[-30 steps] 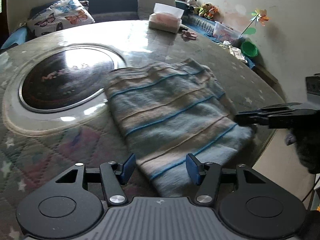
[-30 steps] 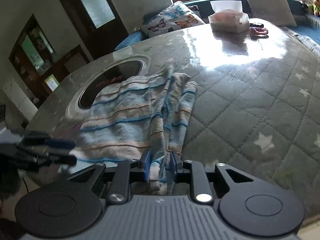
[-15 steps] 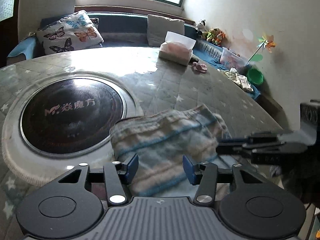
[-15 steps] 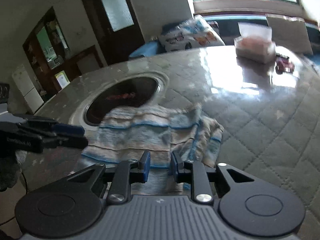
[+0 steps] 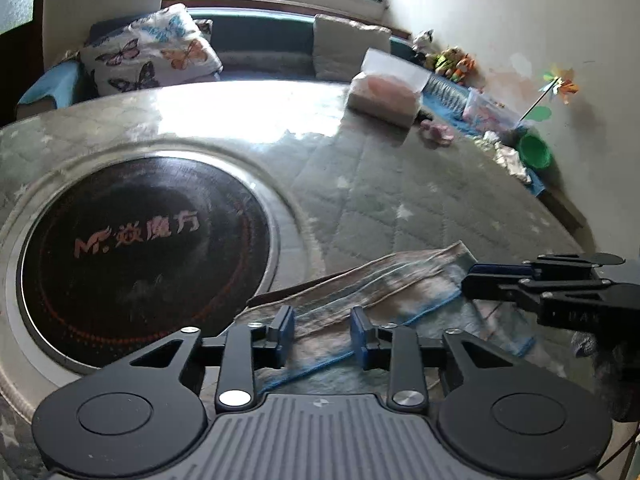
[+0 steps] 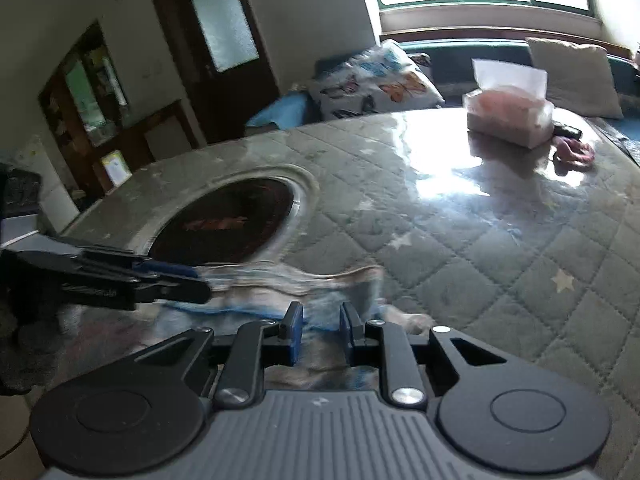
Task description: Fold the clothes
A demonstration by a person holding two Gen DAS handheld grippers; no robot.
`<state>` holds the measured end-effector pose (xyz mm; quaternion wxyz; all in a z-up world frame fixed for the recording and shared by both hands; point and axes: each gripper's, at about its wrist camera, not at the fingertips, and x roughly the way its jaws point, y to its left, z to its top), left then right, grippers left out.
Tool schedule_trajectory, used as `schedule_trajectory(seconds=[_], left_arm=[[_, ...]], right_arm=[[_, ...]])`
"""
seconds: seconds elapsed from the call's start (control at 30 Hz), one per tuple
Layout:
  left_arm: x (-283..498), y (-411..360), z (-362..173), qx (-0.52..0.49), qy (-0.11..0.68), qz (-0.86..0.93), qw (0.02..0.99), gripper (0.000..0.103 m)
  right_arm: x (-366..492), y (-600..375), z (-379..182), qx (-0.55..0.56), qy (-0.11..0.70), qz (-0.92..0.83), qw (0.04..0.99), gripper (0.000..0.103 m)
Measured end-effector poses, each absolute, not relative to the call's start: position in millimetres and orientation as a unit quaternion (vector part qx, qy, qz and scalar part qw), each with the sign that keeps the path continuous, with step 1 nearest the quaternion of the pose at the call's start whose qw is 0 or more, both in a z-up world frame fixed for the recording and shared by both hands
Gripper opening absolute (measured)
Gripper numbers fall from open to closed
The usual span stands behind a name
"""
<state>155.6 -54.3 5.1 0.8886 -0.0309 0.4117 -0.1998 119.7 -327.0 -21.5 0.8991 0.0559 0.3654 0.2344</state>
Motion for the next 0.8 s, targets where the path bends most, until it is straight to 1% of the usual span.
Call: schedule_trajectory(seconds=[0.07,0.27,0.33,0.63,0.8], left_arm=[[157,-53,3,-0.031,0.413,-0.199,0.888,0.029],[158,-59,16,-0.033,0.396,-0.209,0.894,0.029],[158,-65,17,-0.031,0.394,-0.216,0.893,0.029],[170,-99,10,-0.011,0.399,-0.237,0.885,0.029],[173,-103,6,-0.006,0.401,-0.235,0.885,0.029]], right_arm=[[125,-329,-28,0.058,0.374,0.227,0.898,0.018],[126,-327,-19,0.057,0.359,0.236,0.901,0.019],[130,-325,-24,0.052,0.366,0.234,0.899,0.019],[129,-328,-27,0.051,0.37,0.23,0.899,0.019],[127,-326,-25,0.045,0.368,0.229,0.9,0.02]])
